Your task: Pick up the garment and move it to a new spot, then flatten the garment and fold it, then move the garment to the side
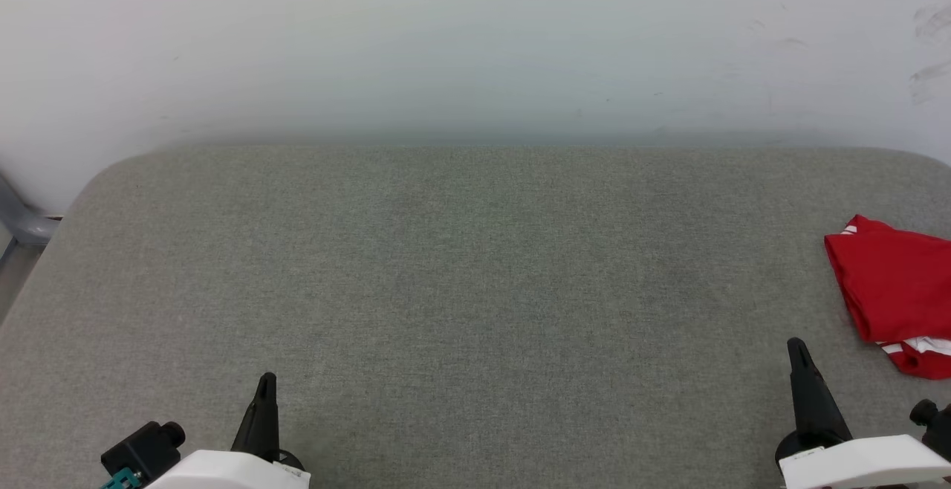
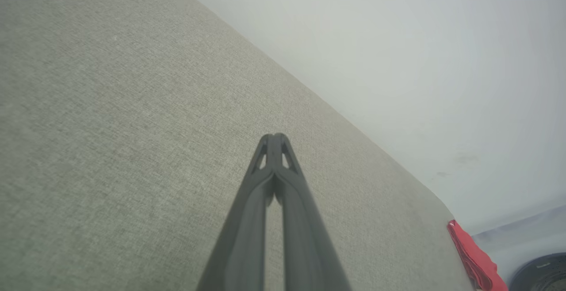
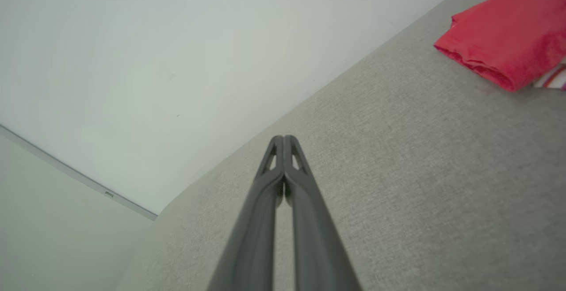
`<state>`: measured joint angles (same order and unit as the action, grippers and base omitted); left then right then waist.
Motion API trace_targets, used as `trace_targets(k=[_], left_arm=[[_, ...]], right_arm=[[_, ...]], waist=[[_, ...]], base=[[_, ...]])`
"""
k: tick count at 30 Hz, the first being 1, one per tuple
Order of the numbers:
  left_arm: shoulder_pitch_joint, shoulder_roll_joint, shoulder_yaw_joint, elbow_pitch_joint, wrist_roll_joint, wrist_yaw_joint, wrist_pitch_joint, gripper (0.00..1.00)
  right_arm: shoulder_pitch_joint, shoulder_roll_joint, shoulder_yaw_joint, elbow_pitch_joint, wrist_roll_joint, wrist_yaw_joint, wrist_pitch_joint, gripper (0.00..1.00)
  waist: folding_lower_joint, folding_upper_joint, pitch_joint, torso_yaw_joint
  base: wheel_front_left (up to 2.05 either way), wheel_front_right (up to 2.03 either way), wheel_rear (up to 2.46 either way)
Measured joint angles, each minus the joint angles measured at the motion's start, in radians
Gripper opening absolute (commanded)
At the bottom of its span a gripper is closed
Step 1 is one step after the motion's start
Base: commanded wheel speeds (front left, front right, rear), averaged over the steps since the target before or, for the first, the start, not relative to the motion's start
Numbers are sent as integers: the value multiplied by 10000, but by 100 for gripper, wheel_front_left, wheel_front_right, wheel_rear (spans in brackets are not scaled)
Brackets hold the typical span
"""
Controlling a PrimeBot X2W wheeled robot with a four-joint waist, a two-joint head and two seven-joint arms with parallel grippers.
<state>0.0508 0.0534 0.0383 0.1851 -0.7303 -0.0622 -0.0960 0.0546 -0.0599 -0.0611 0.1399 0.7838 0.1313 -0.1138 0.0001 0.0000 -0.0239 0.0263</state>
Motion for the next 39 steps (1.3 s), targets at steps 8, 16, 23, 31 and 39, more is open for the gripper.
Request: trace_targets(k=[8, 16, 23, 31, 39], left_arm=[[-198, -4, 82, 77, -1120, -86, 278, 0], [-378, -8, 173, 146, -2136, -171, 522, 0], [-528, -8, 268, 201, -2986, -232, 723, 0], [-656, -10, 336, 276, -3862, -278, 934, 0], [-795, -13, 397, 330, -4713, -351, 1131, 0]], right_arm=[[-200, -13, -23, 148, 1095, 0, 268, 0], [-357, -21, -52, 263, 2071, -2, 497, 0], [-560, -27, -82, 343, 2886, -2, 706, 0], [-721, -29, -117, 468, 3728, -2, 903, 0], [-827, -31, -155, 562, 4520, -2, 1118, 0]], waist=[[0, 0, 25, -24], [0, 0, 49, -48], [0, 0, 70, -68], [0, 0, 95, -92], [0, 0, 120, -116]], base=[[0, 0, 0], [0, 0, 0], [0, 0, 0], [0, 0, 0], [0, 0, 0]])
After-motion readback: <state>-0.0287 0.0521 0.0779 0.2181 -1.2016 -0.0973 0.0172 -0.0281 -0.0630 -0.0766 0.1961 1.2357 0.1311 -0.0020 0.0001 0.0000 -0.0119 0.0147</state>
